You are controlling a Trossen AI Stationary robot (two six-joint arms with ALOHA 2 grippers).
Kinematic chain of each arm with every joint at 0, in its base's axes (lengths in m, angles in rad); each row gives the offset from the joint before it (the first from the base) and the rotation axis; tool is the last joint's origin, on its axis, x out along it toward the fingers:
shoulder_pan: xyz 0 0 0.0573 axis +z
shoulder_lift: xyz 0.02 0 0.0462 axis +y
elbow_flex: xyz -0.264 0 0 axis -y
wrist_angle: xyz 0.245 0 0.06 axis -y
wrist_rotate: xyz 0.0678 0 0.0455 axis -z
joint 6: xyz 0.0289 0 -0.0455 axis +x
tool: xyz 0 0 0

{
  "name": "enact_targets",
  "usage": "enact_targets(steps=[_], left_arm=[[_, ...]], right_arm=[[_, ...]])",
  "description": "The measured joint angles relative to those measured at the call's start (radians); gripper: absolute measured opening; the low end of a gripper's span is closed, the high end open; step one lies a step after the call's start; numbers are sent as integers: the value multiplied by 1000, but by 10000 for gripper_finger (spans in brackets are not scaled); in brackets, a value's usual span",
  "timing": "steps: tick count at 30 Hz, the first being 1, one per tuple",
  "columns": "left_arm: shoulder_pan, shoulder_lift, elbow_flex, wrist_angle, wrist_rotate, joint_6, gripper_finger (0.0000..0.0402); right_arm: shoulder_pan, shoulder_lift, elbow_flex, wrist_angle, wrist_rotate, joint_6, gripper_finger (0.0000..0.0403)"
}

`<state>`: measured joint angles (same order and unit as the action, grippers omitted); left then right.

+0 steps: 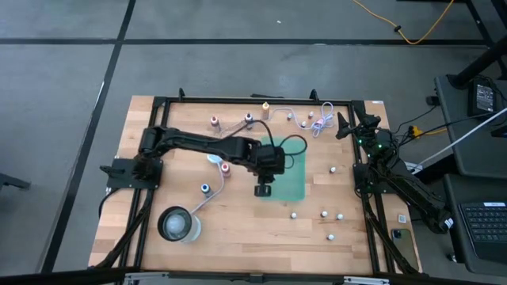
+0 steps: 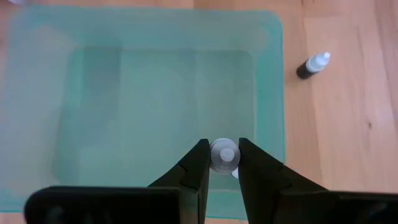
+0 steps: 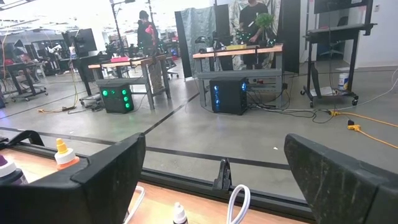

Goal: Pick & Place food coloring
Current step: Put the small blue food coloring bottle into the green bin

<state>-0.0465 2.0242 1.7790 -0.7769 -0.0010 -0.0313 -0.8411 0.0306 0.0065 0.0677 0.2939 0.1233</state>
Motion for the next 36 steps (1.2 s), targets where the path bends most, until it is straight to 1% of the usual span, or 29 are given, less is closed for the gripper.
enact_targets(steps=[4,10,18,22,30,36], left_arm=[[-15,44,0,20,0,-19,63],[-27,83,1,104,2,-35,63],[-31,136,1,142,3,-65,63],[-30,162,-4,180,35,-94,63],[-28,200,-5,174,39,-105,63],[-20,203,-5,173,37,-105,63]], right_arm=[[0,0,0,0,0,0,384],[0,0,0,0,0,0,384],[0,0,0,0,0,0,384],[0,0,0,0,0,0,384],[0,0,0,0,0,0,384],[0,0,0,0,0,0,384]])
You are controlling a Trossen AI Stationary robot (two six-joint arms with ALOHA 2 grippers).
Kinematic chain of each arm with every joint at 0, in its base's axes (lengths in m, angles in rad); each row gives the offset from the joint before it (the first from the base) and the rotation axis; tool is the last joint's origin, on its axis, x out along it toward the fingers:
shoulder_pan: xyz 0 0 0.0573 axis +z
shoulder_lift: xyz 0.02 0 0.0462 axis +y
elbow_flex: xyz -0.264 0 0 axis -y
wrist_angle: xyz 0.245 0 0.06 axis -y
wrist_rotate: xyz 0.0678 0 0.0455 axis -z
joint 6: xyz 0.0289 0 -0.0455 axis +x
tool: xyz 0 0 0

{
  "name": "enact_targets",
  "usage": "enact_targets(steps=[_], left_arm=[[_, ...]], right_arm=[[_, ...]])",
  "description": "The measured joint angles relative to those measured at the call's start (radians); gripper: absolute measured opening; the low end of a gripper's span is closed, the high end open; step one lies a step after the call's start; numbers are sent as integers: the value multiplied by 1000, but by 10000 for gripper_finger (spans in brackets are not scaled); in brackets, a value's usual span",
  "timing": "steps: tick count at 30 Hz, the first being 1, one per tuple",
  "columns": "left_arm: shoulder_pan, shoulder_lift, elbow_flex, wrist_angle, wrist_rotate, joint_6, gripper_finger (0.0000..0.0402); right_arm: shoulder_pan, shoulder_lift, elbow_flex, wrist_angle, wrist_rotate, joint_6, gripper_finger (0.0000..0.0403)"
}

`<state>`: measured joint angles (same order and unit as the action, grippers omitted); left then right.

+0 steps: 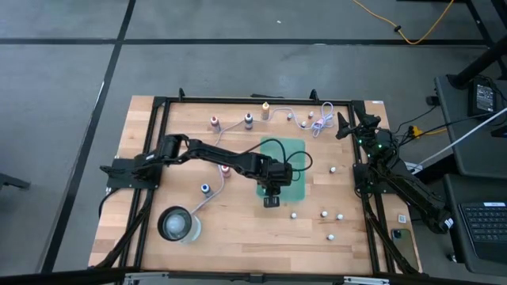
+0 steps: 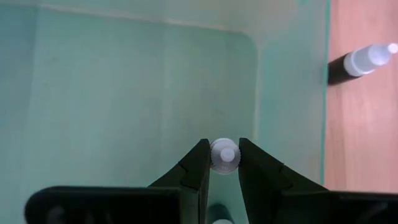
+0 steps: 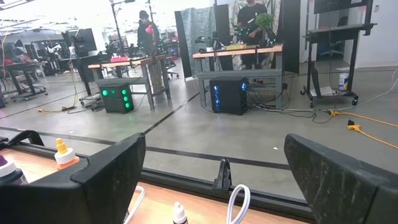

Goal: Pick & Place food coloring
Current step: Put the small blue food coloring bottle into the green bin

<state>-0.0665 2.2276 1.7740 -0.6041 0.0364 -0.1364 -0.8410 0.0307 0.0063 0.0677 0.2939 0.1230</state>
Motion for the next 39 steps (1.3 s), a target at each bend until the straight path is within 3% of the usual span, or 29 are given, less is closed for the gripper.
enact_targets(steps=[31,39], left_arm=[[-4,6,-1,-58,36,27,63],[-4,6,-1,-60,36,27,89]], right_arm=[[0,0,0,0,0,0,384],[0,0,0,0,0,0,384]])
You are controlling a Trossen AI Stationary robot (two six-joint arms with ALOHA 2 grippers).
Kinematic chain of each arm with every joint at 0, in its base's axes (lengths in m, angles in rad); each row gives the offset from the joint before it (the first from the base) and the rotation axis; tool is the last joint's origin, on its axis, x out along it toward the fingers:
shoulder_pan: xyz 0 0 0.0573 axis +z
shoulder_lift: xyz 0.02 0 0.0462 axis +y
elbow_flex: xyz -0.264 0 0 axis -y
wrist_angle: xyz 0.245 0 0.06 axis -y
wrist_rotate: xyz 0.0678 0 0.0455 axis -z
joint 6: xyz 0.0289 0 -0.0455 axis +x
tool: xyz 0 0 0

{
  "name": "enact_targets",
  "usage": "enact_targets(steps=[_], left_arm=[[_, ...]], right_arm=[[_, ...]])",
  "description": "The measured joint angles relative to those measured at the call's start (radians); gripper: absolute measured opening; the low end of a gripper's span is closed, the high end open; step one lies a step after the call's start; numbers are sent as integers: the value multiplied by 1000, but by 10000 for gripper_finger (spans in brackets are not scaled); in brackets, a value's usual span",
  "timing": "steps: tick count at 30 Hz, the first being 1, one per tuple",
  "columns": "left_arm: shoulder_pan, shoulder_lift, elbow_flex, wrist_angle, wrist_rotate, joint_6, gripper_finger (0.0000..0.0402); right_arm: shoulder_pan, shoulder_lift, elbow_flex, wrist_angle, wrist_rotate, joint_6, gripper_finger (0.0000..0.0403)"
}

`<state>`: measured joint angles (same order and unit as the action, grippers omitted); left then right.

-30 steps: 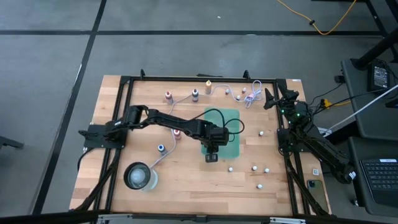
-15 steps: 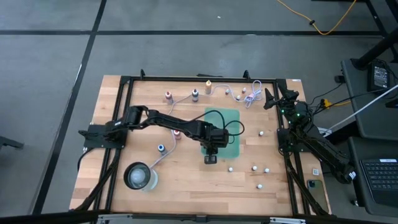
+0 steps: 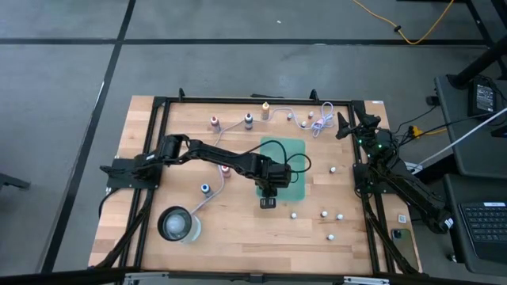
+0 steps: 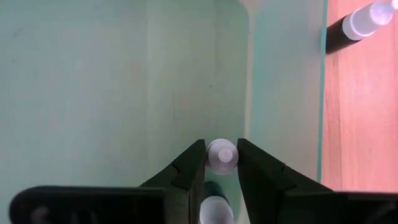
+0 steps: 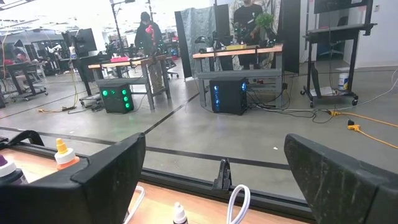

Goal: Pick & Place food coloring
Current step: Put the small blue food coloring bottle into the green bin, then put the big pink food coloring bottle into the green bin

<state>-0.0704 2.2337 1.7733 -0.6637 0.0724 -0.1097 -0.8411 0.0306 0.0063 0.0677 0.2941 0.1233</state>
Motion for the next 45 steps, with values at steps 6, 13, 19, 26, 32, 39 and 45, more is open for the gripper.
enact_targets(steps=[6,13,19,26,32,39,45], left_arm=[[0,0,0,0,0,-7,106],[1,0,0,0,7,-8,108],[1,0,0,0,10,-8,110],[6,-22,0,-37,10,-8,113],[19,-61,0,-48,9,-3,114],[28,-140,0,-47,9,25,114],[51,-208,1,-42,5,37,125]], right_arm=[[0,0,0,0,0,0,384],[0,0,0,0,0,0,384],[0,0,0,0,0,0,384],[0,0,0,0,0,0,384],[0,0,0,0,0,0,384],[0,0,0,0,0,0,384],[0,0,0,0,0,0,384]])
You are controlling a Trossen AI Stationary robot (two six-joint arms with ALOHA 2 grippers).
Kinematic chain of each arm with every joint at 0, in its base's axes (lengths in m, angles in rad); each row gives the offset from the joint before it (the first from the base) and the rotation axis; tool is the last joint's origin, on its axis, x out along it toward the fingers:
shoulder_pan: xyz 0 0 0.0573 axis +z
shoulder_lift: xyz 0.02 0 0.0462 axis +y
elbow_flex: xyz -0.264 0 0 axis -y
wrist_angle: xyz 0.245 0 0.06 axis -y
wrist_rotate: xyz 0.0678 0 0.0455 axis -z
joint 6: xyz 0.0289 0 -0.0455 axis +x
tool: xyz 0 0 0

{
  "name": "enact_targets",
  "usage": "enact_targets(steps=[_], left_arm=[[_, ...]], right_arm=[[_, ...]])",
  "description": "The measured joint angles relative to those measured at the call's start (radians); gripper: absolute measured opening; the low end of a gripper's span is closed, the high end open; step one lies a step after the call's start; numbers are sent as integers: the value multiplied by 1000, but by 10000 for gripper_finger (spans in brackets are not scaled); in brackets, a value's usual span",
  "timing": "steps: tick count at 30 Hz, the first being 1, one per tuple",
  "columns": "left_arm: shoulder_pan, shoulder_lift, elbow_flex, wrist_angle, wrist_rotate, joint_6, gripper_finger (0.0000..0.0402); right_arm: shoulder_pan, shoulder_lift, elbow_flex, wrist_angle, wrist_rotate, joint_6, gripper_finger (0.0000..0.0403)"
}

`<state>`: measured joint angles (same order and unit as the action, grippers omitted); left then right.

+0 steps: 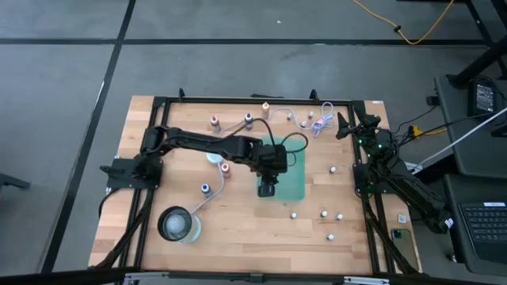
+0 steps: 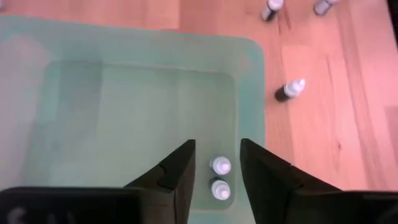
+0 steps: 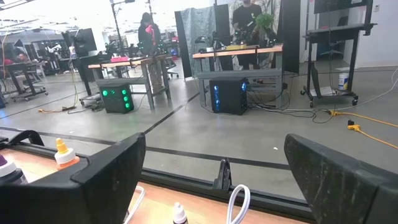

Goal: Pick & Place food coloring
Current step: Put the big pink food coloring bottle into the green bin

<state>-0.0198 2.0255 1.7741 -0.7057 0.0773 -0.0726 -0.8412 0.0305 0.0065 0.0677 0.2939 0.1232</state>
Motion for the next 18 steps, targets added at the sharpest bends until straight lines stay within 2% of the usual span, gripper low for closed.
enact_targets(steps=[5,12,18], left_arm=[[34,-32,0,-7,-23,-61,178],[105,-112,0,-67,-182,-198,270],[166,-195,0,-147,-322,-239,293]], right_arm=[[0,0,0,0,0,0,384],[0,0,0,0,0,0,384],[0,0,0,0,0,0,384]])
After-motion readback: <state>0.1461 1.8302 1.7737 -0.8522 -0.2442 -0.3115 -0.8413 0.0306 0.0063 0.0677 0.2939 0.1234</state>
